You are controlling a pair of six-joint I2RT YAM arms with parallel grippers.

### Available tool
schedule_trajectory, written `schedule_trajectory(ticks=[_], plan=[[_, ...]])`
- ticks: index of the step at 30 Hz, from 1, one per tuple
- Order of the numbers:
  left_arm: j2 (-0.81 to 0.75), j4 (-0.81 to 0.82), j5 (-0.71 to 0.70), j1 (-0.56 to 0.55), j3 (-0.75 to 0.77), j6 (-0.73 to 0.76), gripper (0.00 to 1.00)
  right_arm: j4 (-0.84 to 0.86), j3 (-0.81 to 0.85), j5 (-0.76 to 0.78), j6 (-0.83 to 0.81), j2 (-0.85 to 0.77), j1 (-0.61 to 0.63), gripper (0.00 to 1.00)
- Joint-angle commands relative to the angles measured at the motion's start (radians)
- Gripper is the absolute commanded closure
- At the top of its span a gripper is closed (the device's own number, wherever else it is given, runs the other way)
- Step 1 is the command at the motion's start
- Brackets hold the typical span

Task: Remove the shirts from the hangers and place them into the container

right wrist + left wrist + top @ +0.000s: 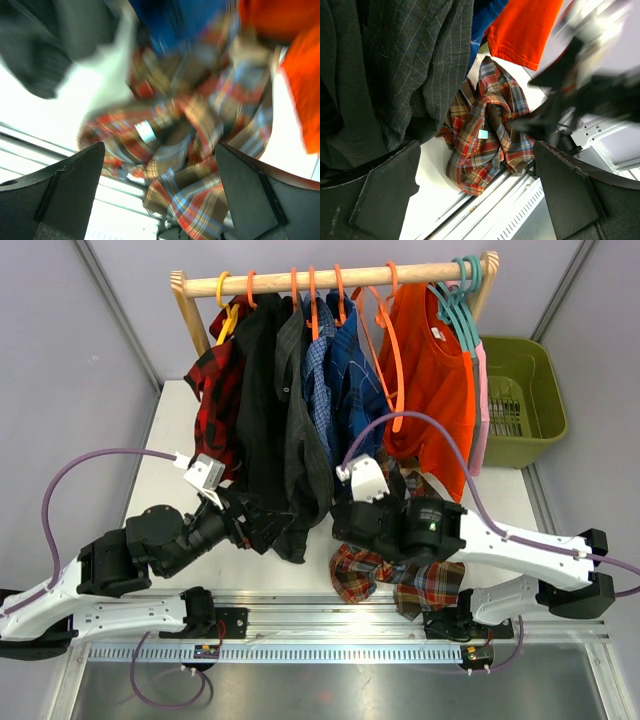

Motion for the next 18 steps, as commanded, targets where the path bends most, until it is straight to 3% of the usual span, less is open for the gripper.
schedule_trajectory(ticks=[1,4,9,12,18], plan=[[-0.009,0.027,0.009,-0.003,0.016,-0.024,0.01,-0.078,-0.189,0.014,0.299,-0.172,0.002,0.01],[-0.006,0.042,0.024,-0.003,-0.004,-0.034,0.01,-0.119,-0.326,0.0,0.524,-0.249,0.001,0.01],[0.017,0.062,0.04,-0.003,-0.012,-0.039,0.01,-0.168,-0.47,0.058,0.749,-0.269,0.002,0.01],[0.026,0.06,0.046,-0.003,-0.003,-0.041,0.01,0.039,-0.565,0.051,0.7,-0.278,-0.03,0.01],[0.018,0.047,0.051,-0.003,-0.003,-0.053,0.01,0.412,-0.742,-0.086,0.528,-0.288,-0.238,0.01]])
